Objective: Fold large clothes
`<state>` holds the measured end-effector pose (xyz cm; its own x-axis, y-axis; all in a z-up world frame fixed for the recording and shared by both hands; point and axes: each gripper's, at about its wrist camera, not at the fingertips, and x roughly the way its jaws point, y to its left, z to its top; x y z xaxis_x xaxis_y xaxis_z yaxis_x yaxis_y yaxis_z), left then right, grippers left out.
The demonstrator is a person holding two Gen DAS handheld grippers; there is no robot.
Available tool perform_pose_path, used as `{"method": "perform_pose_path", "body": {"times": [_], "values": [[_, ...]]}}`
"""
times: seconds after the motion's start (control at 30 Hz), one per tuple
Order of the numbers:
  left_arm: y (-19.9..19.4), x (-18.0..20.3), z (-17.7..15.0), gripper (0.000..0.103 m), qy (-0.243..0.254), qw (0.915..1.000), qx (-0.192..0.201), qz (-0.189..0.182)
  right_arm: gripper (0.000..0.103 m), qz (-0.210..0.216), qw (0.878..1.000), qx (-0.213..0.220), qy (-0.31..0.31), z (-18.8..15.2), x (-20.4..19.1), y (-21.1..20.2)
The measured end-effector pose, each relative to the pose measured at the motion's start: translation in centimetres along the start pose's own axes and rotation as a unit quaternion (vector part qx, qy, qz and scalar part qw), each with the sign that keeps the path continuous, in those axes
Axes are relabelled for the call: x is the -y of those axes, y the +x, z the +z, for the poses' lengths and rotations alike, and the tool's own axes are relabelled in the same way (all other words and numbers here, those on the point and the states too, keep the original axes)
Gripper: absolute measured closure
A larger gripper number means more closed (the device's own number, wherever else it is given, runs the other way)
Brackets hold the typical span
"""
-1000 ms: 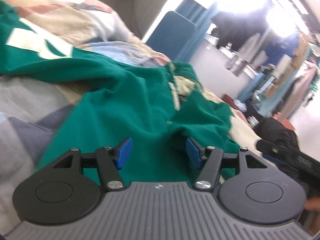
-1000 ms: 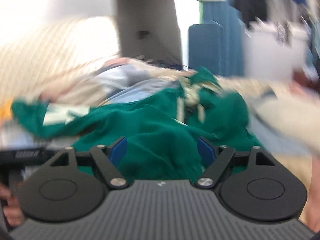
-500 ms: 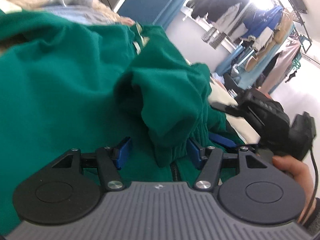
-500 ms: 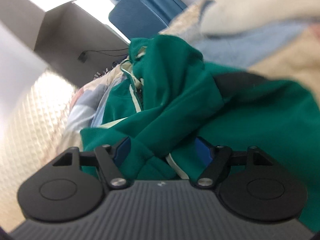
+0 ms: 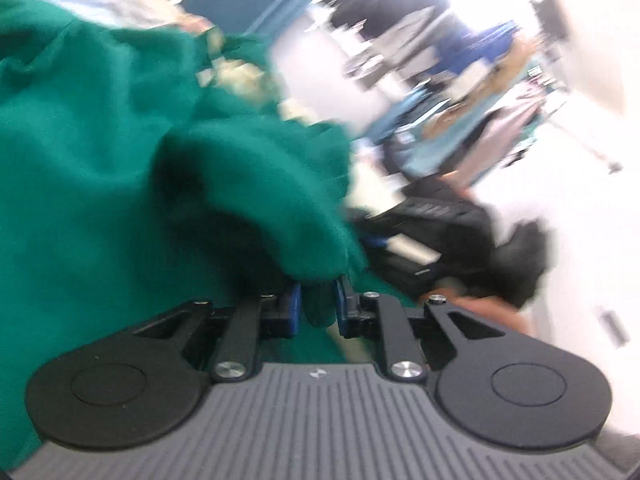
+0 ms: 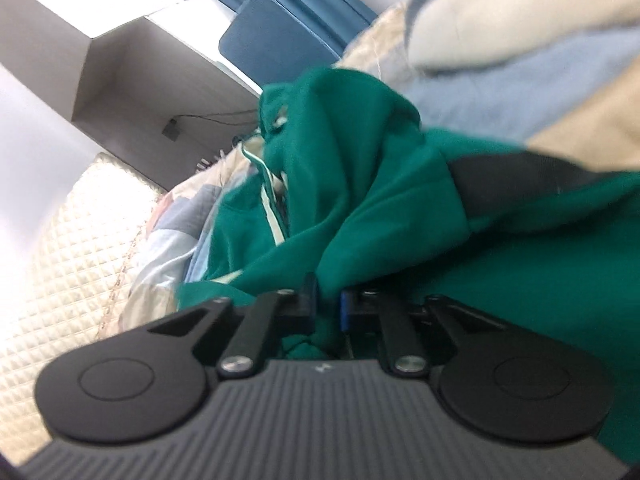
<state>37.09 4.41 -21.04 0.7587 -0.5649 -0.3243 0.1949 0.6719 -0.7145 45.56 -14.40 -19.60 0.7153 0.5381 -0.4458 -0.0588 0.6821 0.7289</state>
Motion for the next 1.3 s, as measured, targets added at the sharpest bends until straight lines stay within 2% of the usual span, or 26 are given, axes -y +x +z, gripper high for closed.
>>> {"method": "perform_pose_path", "body": {"times": [0.07,0.17,0.27,0.37,0.43,0.53,0.57,0.67,0.77,0.83,0.93,0.97,1.0,1.07,1.17,1.23,1.3], "values": [[-1.2,0.7,0.7,0.083,-0.023,0.9982,0.012,-0.053,0.092,-0.002,1.000,0.015,-0.006,0.5,-0.4,-1.4],[-3.3,0.7,1.8,0.083,-0.072,0.9888,0.033,-0.126,0.093,-0.006,0.999,0.046,-0.011,1.5,-0.6,-3.6],[-5.6,-0.3,1.9,0.083,-0.137,0.9697,0.063,-0.192,0.093,-0.020,0.997,0.071,-0.006,2.4,0.1,-5.6],[-7.6,-1.9,1.6,0.083,-0.196,0.9509,0.091,-0.221,0.093,-0.033,0.996,0.087,0.016,3.4,1.3,-7.3],[-8.7,-3.0,1.9,0.083,-0.227,0.9464,0.100,-0.207,0.093,-0.041,0.995,0.090,0.024,3.4,1.9,-8.2],[-8.9,-5.1,1.2,0.083,-0.273,0.9485,0.088,-0.134,0.093,-0.059,0.995,0.081,0.022,3.4,2.0,-8.0],[-9.0,-5.8,0.8,0.083,-0.292,0.9465,0.086,-0.108,0.093,-0.067,0.995,0.075,0.023,3.2,2.0,-7.9],[-8.4,-8.3,-0.1,0.083,-0.352,0.9323,0.077,-0.030,0.093,-0.090,0.995,0.041,0.034,2.1,2.7,-8.0],[-7.7,-9.9,-0.3,0.083,-0.376,0.9232,0.077,0.023,0.093,-0.111,0.993,0.019,0.038,1.1,3.2,-8.0],[-7.6,-10.0,0.2,0.083,-0.369,0.9253,0.076,0.041,0.093,-0.116,0.993,0.012,0.035,0.6,3.2,-8.3],[-7.8,-9.1,1.3,0.083,-0.324,0.9408,0.068,0.073,0.093,-0.121,0.992,0.012,0.022,0.3,2.7,-8.8],[-8.1,-8.6,1.8,0.079,-0.303,0.9465,0.072,0.086,0.092,-0.121,0.993,0.010,0.013,0.2,2.4,-9.1],[-8.8,-8.1,2.2,0.075,-0.287,0.9505,0.074,0.094,0.091,-0.120,0.993,0.010,0.006,0.1,2.2,-9.3],[-9.9,-6.9,3.0,0.049,-0.249,0.9587,0.081,0.112,0.090,-0.122,0.992,0.012,-0.003,0.1,1.5,-9.7],[-12.1,-5.2,3.4,0.043,-0.182,0.9701,0.087,0.135,0.086,-0.122,0.992,0.016,-0.009,0.1,0.9,-10.1],[-12.5,-3.8,3.6,0.038,-0.139,0.9771,0.087,0.136,0.076,-0.121,0.992,0.020,-0.011,0.2,0.6,-10.5],[-12.4,-2.3,3.5,0.035,-0.100,0.9850,0.070,0.121,0.054,-0.118,0.992,0.030,-0.015,0.3,0.3,-10.8]]}}
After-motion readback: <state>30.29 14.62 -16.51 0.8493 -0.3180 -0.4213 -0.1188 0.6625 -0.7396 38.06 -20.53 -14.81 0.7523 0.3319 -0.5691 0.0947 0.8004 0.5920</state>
